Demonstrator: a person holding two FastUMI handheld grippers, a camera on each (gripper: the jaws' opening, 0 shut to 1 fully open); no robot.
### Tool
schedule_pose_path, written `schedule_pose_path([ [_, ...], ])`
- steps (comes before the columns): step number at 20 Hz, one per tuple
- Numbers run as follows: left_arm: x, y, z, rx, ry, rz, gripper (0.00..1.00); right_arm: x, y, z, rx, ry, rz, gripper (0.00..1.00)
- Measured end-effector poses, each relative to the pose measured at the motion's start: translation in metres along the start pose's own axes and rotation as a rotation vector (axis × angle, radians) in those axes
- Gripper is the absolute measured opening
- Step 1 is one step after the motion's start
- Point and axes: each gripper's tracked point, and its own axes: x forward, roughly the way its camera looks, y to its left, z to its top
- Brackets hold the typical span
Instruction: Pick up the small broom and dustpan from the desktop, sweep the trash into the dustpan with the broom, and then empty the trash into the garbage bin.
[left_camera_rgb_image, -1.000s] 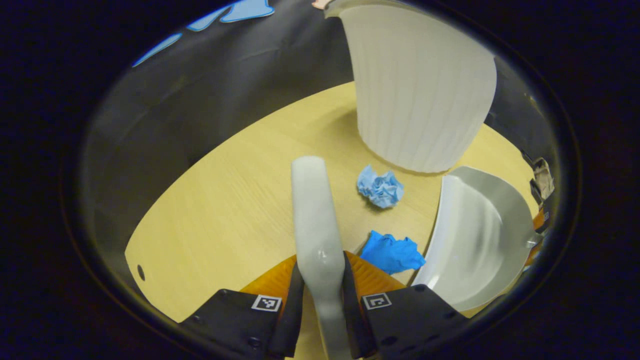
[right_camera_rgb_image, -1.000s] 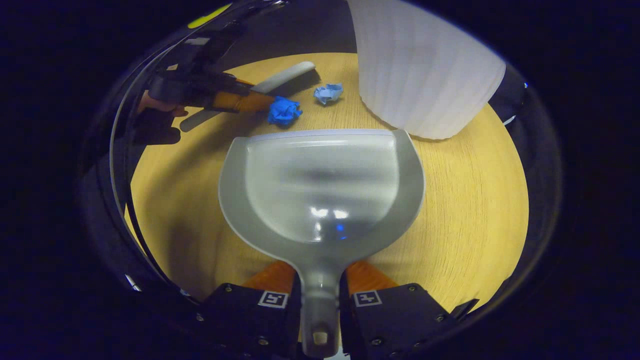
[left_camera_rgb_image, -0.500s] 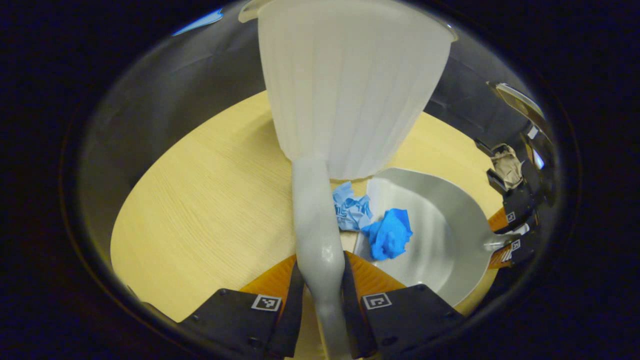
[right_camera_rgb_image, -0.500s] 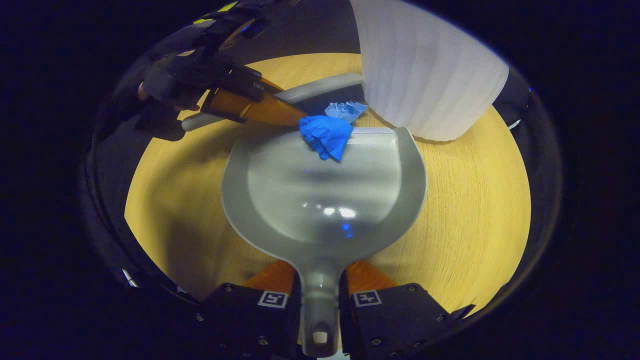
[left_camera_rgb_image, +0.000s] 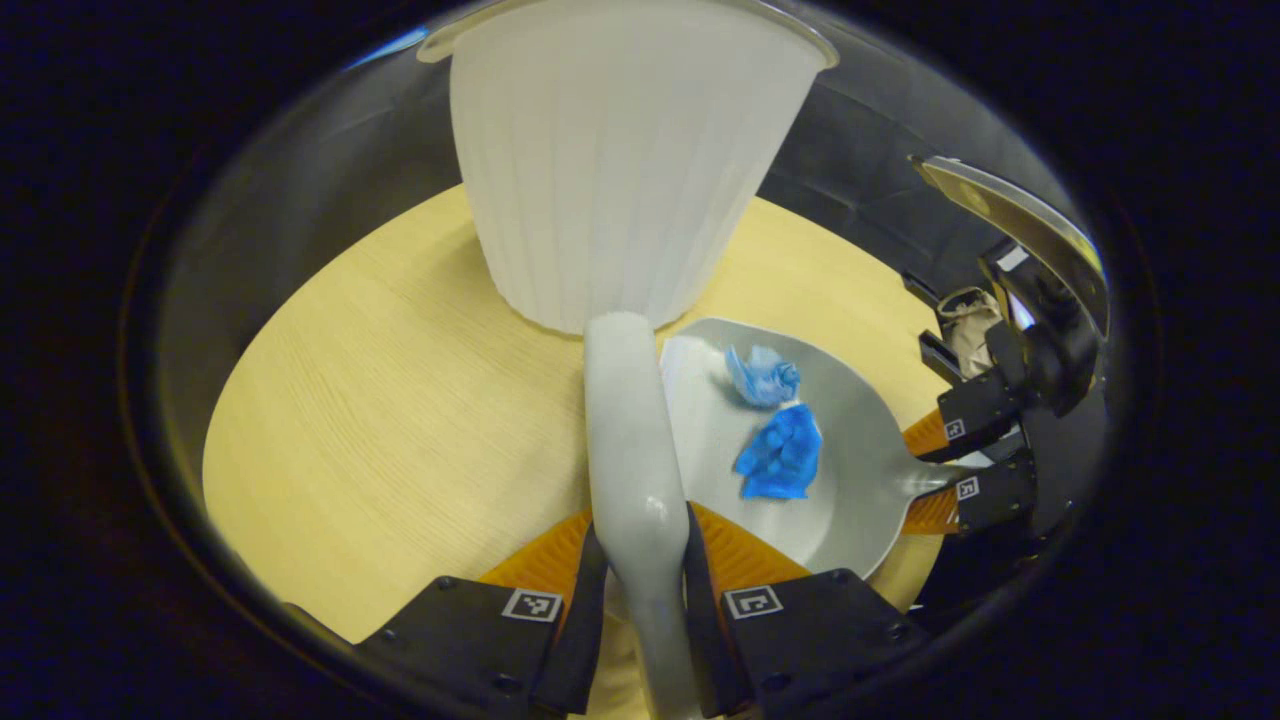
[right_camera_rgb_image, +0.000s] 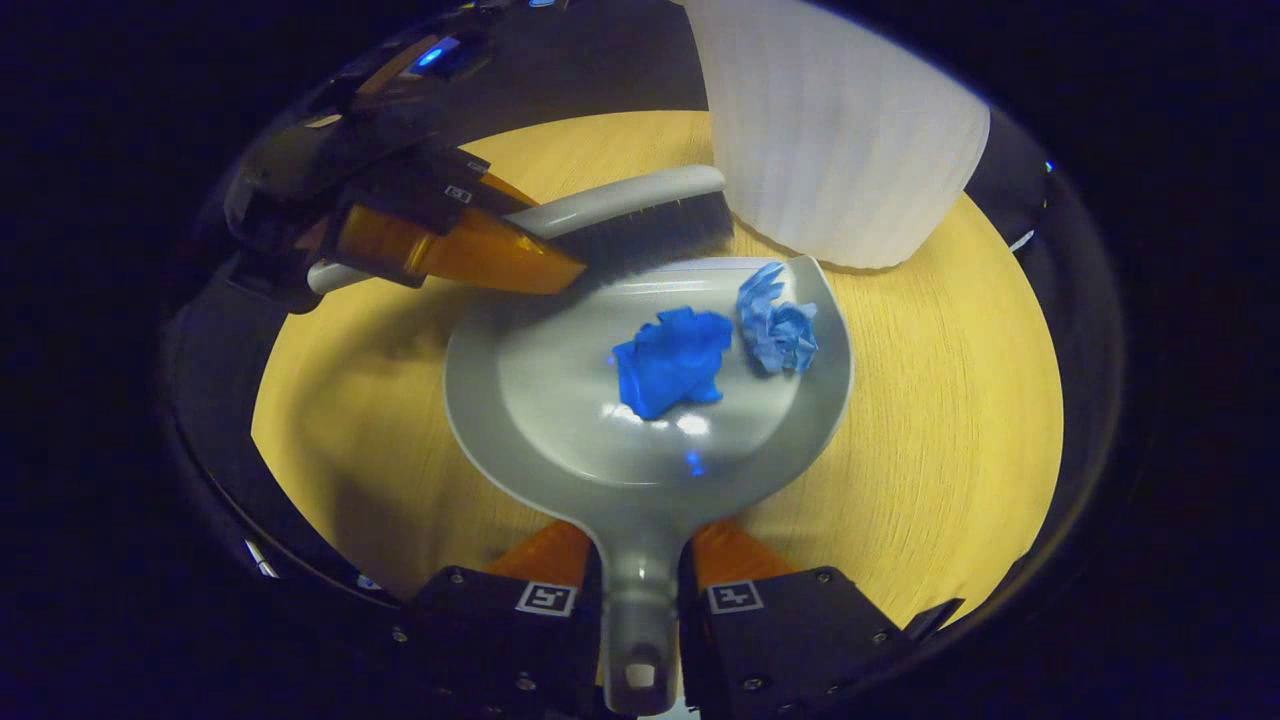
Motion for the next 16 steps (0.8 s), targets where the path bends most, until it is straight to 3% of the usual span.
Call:
schedule_pose_path([
  [4, 0.0, -0.024, 0.003, -0.029, -0.027, 0.014, 0.43, -0.009, -0.014, 0.005, 0.021, -0.014, 0.002, 0.33],
  [10, -0.036, 0.011, 0.002, -0.108, -0.13, 0.132, 0.45, -0.015, -0.012, -0.006, 0.025, -0.031, -0.051, 0.33],
  [16, -0.057, 0.049, -0.04, -0.247, -0.225, 0.279, 0.47, -0.039, 0.005, 0.01, 0.0, -0.058, -0.064, 0.33],
])
